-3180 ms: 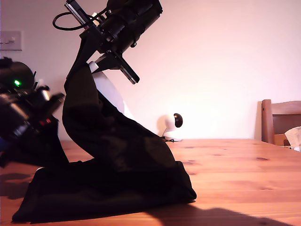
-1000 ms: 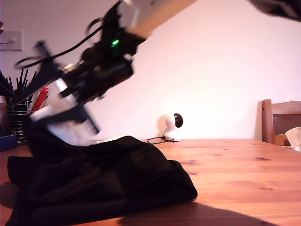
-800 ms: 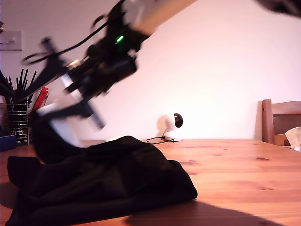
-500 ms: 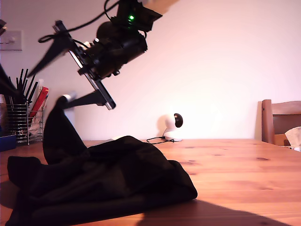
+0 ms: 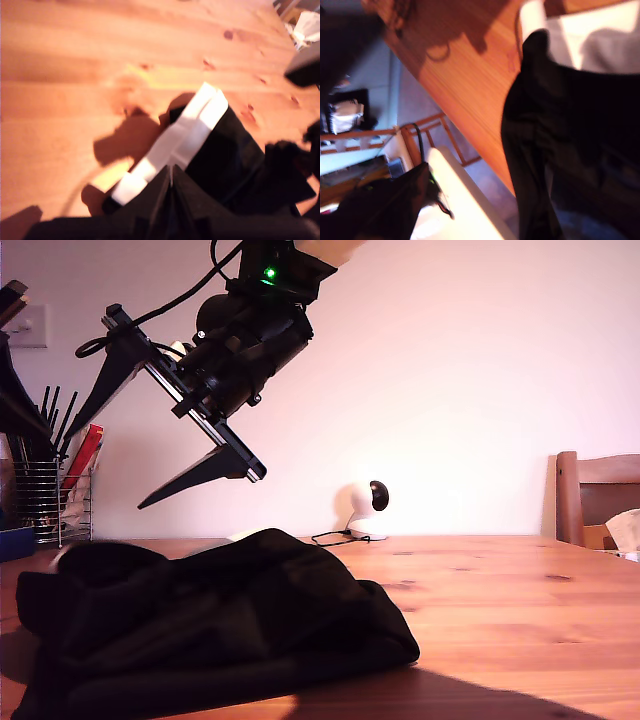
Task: Fold the shorts in front of you. After folding it, place it to the left side.
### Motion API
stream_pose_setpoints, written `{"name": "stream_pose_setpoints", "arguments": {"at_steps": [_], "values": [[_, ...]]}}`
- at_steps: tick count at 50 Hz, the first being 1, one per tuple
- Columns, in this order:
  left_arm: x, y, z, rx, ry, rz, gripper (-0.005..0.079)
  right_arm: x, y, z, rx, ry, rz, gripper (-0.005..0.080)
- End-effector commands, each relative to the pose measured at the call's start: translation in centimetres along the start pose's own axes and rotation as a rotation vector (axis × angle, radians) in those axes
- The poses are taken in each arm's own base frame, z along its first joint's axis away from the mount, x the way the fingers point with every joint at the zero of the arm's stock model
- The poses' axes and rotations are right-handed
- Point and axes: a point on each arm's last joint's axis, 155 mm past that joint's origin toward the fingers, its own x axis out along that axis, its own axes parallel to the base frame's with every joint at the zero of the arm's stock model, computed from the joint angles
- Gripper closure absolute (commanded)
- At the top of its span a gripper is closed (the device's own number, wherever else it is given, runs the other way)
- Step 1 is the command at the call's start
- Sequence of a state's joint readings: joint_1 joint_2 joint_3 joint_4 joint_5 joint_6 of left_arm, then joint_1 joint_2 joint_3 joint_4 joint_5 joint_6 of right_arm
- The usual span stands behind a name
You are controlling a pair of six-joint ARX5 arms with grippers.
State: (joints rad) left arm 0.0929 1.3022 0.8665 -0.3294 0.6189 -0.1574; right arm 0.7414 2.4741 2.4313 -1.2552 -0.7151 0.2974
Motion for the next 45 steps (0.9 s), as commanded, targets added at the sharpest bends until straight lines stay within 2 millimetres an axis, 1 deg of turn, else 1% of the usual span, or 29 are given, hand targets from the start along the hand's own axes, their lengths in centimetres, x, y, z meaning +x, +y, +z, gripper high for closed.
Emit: {"name": "stream_pose_setpoints", "arguments": {"at_steps": [1, 3, 5, 11, 13, 14, 17, 24, 27, 29, 31, 40, 45], "values": [[0.1, 0.2, -0.5, -0.006, 0.008, 0.002, 0.0756, 0.2, -1.1, -0.5, -0.045, 0.014, -0.066, 0.0089], [0.1, 0.2, -0.6, -0.007, 0.01, 0.001, 0.0756, 0.0, -2.1, -0.6, -0.056, 0.017, -0.114, 0.0117], [0.1, 0.2, -0.6, -0.008, 0.011, 0.002, 0.0756, -0.2, -2.8, -0.6, -0.054, 0.016, -0.144, 0.0197], [0.2, 0.2, -0.8, -0.011, 0.017, 0.0, 0.0756, -0.7, -3.9, -0.3, -0.07, 0.007, -0.181, 0.0576], [0.2, 0.1, -0.8, -0.012, 0.021, -0.001, 0.0756, -0.9, -4.3, -0.3, -0.063, 0.006, -0.192, 0.0654], [0.2, 0.1, -0.9, -0.013, 0.023, -0.001, 0.0756, -1.0, -4.5, -0.2, -0.061, 0.005, -0.198, 0.067], [0.2, 0.1, -1.0, -0.017, 0.028, 0.0, 0.0756, -1.0, -4.5, -0.1, -0.054, 0.0, -0.196, 0.0664], [0.2, 0.1, -1.0, -0.017, 0.028, 0.0, 0.0756, -0.9, -3.6, 0.2, -0.063, -0.008, -0.15, 0.0667], [0.2, 0.1, -1.0, -0.017, 0.028, 0.0, 0.0756, -0.9, -3.7, 0.2, -0.071, -0.01, -0.152, 0.0667], [0.2, 0.1, -1.0, -0.017, 0.028, 0.0, 0.0756, -0.9, -4.0, 0.3, -0.078, -0.011, -0.169, 0.0688], [0.2, 0.1, -1.0, -0.017, 0.028, 0.0, 0.0756, -1.0, -4.3, 0.2, -0.076, -0.011, -0.189, 0.0767], [0.2, 0.1, -1.0, -0.017, 0.028, 0.0, 0.0756, -1.7, -7.3, -0.2, -0.067, 0.0, -0.347, 0.0765], [0.2, 0.1, -1.1, -0.017, 0.028, 0.0, 0.0756, -1.4, -7.5, -0.3, -0.07, 0.006, -0.363, 0.0765]]}}
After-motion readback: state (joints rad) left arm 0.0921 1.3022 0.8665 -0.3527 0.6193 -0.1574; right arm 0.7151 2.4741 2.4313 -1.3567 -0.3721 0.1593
